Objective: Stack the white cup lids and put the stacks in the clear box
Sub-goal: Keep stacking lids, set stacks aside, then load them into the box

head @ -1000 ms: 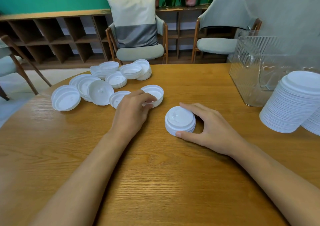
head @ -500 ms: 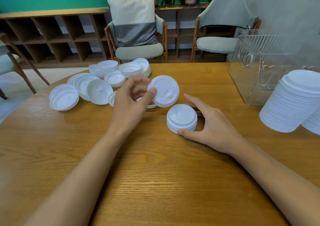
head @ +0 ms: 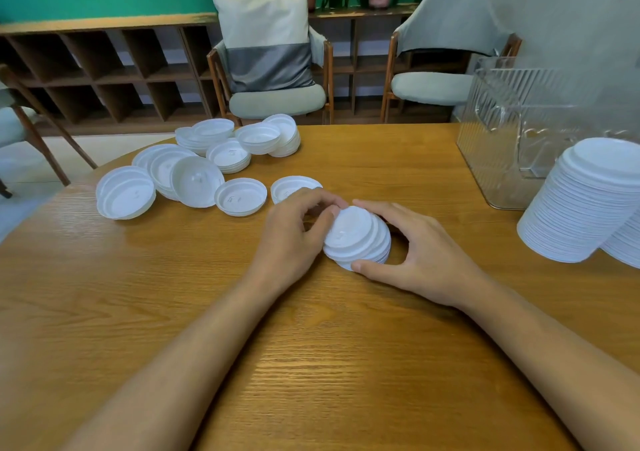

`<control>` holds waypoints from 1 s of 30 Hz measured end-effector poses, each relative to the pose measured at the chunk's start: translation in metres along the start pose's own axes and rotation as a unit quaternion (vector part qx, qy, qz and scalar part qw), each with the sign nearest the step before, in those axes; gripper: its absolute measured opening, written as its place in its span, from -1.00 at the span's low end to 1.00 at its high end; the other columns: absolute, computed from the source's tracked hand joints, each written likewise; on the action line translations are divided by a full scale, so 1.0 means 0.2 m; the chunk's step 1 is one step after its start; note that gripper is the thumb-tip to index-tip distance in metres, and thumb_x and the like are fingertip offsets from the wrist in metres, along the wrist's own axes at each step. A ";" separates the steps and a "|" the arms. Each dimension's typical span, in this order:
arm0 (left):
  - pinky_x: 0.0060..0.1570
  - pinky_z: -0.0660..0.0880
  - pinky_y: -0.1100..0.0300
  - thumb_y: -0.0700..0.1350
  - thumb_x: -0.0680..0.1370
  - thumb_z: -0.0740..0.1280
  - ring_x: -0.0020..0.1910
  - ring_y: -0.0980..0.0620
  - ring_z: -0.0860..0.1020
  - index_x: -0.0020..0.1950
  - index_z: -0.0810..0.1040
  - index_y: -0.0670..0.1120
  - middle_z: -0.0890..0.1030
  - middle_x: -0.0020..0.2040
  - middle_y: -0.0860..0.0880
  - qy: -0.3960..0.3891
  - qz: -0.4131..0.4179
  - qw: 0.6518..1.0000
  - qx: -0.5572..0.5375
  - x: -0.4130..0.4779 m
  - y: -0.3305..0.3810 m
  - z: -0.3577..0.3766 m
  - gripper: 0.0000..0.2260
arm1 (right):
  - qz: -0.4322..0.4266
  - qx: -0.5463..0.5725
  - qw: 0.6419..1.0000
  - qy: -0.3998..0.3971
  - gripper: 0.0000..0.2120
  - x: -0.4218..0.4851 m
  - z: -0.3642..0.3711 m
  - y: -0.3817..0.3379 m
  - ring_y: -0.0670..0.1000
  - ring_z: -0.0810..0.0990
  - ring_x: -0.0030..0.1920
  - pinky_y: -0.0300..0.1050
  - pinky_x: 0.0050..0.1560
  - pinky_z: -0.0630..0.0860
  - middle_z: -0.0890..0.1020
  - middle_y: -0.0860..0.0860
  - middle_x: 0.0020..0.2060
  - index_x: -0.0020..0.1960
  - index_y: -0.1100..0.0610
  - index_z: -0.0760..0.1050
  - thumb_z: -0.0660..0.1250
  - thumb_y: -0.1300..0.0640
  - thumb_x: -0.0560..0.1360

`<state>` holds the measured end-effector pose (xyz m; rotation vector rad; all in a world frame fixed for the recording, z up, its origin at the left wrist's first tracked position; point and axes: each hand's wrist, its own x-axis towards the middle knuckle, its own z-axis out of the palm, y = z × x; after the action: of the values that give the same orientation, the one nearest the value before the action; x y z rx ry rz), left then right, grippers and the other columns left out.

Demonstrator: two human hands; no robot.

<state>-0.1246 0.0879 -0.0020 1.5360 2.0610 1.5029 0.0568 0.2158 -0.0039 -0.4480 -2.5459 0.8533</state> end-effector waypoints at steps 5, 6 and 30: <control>-0.07 0.46 0.34 0.17 0.48 0.56 -0.01 0.09 0.58 0.12 0.68 0.14 0.62 -0.03 0.13 -0.054 0.018 0.997 0.058 -0.01 0.04 -0.05 -0.73 | 0.003 0.009 1.000 0.002 -0.24 0.00 0.00 0.00 -0.24 0.49 0.35 -0.33 0.33 0.40 0.54 -0.28 0.32 0.54 -0.16 0.39 0.61 -0.15 0.41; -0.08 0.47 0.31 0.19 0.44 0.59 -0.02 0.09 0.57 0.15 0.67 0.15 0.62 -0.03 0.13 -0.060 0.019 0.996 0.066 -0.01 0.05 -0.05 -0.66 | 0.004 0.010 1.000 0.001 -0.23 0.00 0.00 0.00 -0.24 0.49 0.35 -0.33 0.33 0.40 0.54 -0.28 0.32 0.54 -0.17 0.38 0.61 -0.15 0.41; 0.47 0.45 0.05 -0.22 0.42 0.65 0.36 0.16 0.57 0.41 0.56 0.00 0.67 0.29 0.09 -0.174 -0.043 0.979 -0.095 0.02 0.02 -0.10 -0.41 | 0.046 -0.027 0.998 -0.029 0.08 0.00 -0.02 -0.01 -0.31 0.23 0.51 -0.48 0.42 0.11 0.32 -0.28 0.54 0.67 -0.09 0.17 0.57 -0.36 0.31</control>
<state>-0.1368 0.0780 0.0121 1.4914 1.7122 1.2531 0.0582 0.2162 0.0001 -0.5685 -2.6245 0.8434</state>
